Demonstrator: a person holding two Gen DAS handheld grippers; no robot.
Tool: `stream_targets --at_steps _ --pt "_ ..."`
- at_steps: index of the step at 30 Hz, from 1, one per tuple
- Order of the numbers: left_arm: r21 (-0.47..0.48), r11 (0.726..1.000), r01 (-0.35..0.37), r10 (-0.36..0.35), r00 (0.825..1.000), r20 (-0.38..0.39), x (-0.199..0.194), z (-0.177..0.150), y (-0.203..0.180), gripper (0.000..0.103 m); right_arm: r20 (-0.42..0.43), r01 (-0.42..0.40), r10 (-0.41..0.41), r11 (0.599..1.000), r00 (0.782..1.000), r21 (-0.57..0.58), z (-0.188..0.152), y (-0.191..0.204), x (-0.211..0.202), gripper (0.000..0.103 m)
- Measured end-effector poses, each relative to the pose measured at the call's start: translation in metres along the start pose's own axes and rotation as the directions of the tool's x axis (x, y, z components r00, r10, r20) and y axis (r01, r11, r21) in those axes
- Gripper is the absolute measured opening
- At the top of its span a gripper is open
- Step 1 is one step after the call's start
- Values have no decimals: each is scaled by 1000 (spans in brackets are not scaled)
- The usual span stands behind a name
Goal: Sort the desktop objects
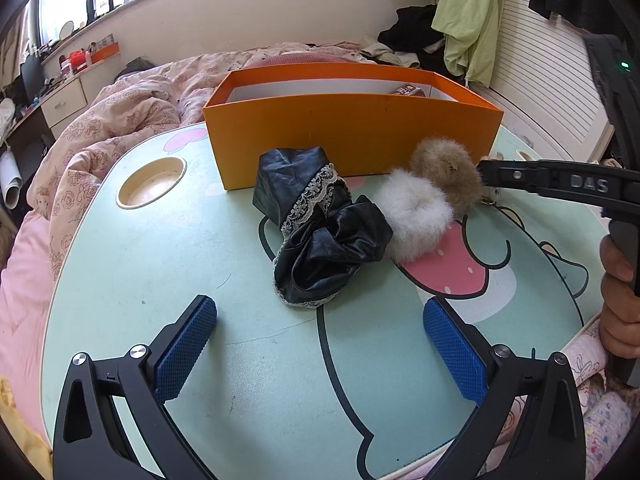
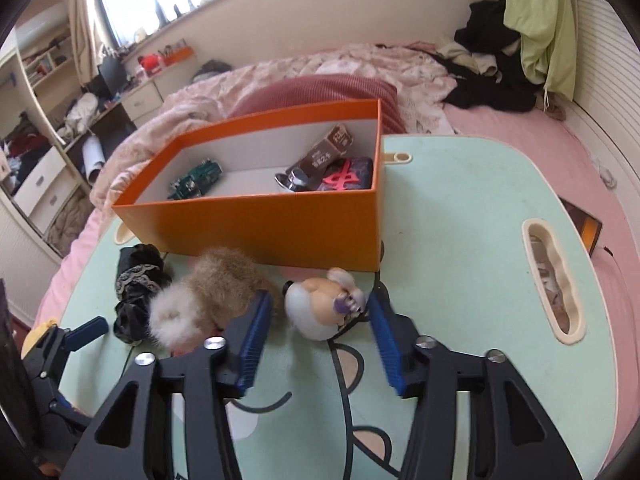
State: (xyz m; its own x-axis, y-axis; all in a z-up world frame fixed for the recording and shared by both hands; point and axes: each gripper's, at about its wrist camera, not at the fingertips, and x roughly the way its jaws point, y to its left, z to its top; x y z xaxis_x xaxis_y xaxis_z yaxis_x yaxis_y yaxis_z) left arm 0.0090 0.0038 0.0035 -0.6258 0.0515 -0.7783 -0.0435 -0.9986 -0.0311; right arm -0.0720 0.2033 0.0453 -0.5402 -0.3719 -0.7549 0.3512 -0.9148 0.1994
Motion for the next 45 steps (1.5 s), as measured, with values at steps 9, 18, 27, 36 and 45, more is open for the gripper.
stream_targets --at_steps 9,18,27,36,45 --pt "0 1000 0 0 1000 0 0 0 0 103 4 99 -99 988 995 -122 -44 16 -17 68" --pt "1 1000 -1 1 1000 -1 0 -1 0 103 -29 133 -138 980 990 -145 -57 11 0 103" --pt "1 1000 -1 1 1000 -1 0 -1 0 103 -25 133 -138 981 990 -145 -60 10 1 103" --pt "1 1000 -1 1 1000 -2 0 0 0 103 -26 133 -138 981 990 -144 -60 10 1 103" --pt "1 1000 -1 1 1000 -2 1 0 0 103 -26 132 -138 981 990 -144 -60 10 1 103"
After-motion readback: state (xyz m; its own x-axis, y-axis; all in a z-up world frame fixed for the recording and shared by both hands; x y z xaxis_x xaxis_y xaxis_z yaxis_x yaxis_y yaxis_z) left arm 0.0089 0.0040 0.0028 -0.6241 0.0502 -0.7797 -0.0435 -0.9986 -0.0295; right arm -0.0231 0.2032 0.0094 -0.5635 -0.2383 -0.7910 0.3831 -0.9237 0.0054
